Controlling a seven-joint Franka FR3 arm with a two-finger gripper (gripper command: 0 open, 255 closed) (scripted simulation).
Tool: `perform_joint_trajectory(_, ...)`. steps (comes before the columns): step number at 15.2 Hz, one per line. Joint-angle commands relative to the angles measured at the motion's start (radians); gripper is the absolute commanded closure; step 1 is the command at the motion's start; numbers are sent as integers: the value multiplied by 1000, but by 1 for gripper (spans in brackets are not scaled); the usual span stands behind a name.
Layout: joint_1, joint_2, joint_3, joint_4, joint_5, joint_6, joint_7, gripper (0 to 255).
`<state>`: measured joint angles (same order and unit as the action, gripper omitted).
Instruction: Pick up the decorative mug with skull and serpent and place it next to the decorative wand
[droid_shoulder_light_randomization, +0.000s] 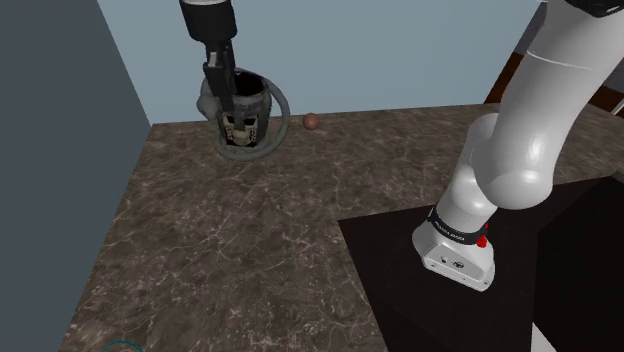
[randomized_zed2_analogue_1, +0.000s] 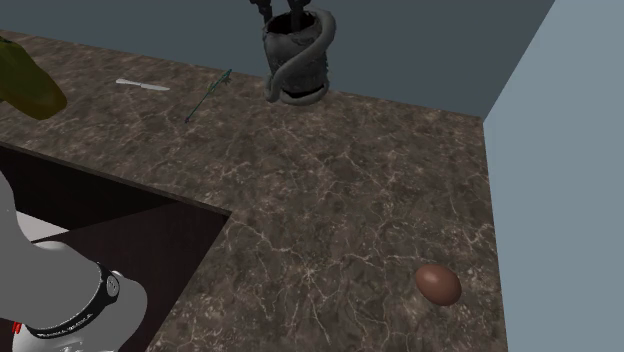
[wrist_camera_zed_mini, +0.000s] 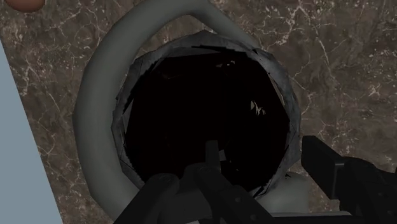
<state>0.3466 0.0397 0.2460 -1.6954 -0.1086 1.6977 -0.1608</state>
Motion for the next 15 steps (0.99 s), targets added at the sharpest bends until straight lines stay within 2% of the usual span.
perform_joint_trajectory(1, 24, 59, 20, 73, -15, -18, 44, 255)
perform_joint_trajectory(5, 82, 192, 52, 246, -52, -73, 127, 255)
perform_joint_trajectory(9, 160, 351, 71, 471, -100, -153, 197, 255)
perform_joint_trajectory(11, 209, 448, 73, 618, -127, -209, 224, 255)
perform_joint_trajectory(14, 297, 620, 64, 900, -169, -322, 244, 255)
perform_joint_trajectory(15, 290, 605, 64, 861, -164, -297, 247, 255)
